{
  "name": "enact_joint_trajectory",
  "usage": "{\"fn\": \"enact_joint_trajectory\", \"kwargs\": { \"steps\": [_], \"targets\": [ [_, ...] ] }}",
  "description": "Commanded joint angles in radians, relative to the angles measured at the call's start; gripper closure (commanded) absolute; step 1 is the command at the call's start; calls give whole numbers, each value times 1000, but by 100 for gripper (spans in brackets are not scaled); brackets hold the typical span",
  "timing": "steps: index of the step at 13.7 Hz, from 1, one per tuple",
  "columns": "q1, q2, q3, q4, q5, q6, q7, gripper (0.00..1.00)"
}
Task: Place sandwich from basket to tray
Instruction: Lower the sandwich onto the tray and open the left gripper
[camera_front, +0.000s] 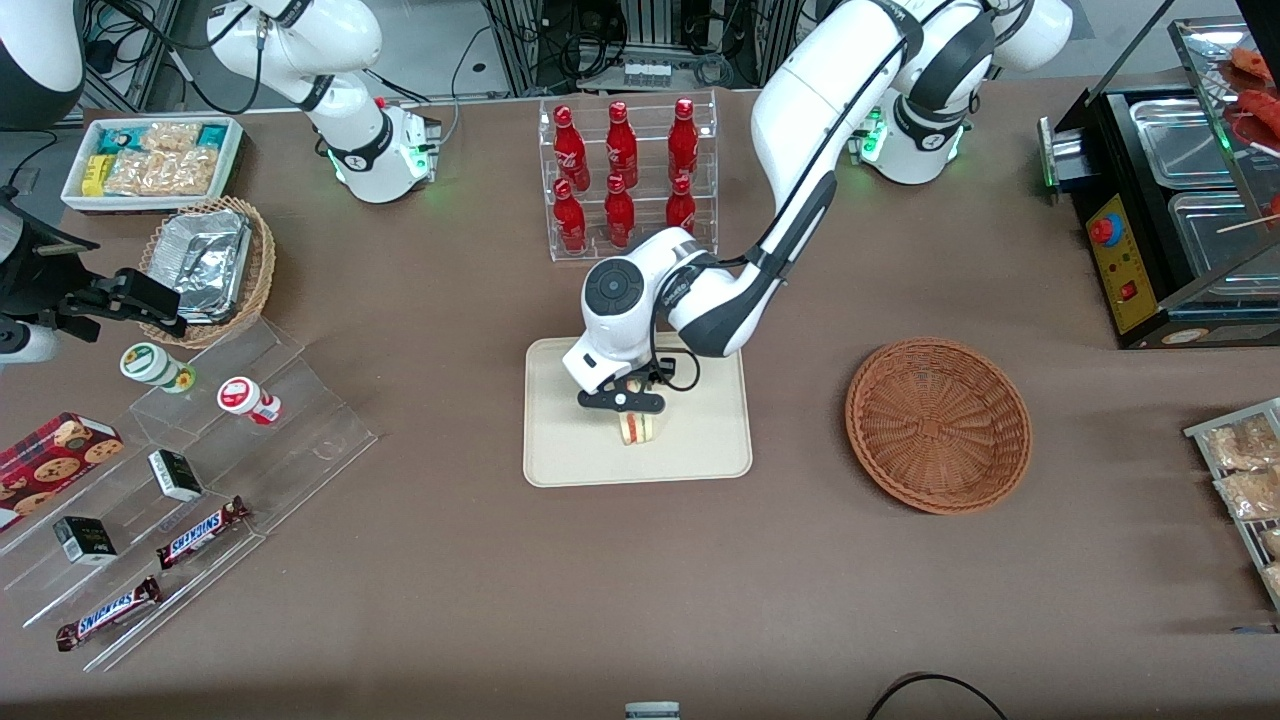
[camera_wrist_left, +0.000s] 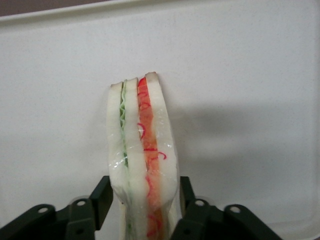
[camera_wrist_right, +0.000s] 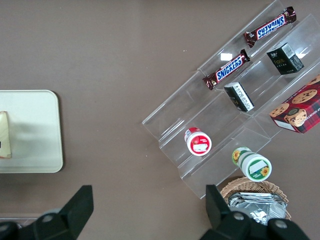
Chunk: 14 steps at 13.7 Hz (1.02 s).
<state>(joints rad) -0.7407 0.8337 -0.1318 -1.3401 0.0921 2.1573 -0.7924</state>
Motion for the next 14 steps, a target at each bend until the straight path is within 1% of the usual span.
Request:
{"fn": "enact_joint_trajectory", "kwargs": {
  "steps": [1, 4, 7, 14],
  "targets": [
    [-11, -31, 14, 21, 12, -14, -13, 0],
    [-2, -100, 17, 16, 3, -97, -33, 0],
    [27, -175, 17, 10, 9, -158, -120, 0],
    [174, -441, 17, -40, 0, -372, -130, 0]
  ]
}}
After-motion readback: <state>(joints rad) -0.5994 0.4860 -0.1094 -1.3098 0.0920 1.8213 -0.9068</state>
